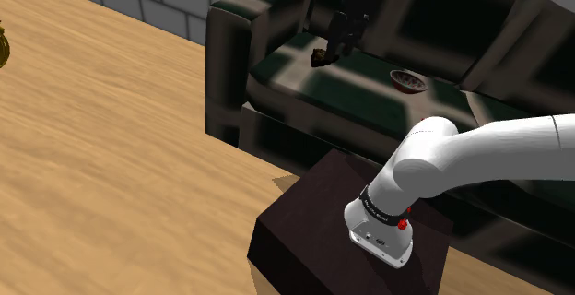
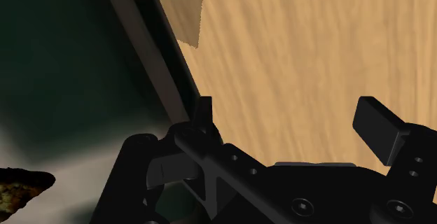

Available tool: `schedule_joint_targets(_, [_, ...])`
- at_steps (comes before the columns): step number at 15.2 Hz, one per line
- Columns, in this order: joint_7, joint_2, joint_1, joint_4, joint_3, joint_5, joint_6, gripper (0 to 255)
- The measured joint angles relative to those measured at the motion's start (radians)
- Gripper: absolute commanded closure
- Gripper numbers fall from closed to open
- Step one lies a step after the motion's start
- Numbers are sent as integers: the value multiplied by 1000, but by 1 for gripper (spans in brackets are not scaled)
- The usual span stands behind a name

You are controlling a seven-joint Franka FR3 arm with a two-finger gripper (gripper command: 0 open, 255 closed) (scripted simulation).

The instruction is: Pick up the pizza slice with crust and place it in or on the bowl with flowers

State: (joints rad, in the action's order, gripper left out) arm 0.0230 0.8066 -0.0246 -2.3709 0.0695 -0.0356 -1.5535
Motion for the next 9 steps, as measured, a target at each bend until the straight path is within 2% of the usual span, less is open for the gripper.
schedule_joint_targets(3, [46,2,4,-14,30,25,-13,0])
schedule_joint_targets(9, [267,-27,19,-55,173,137,-98,0])
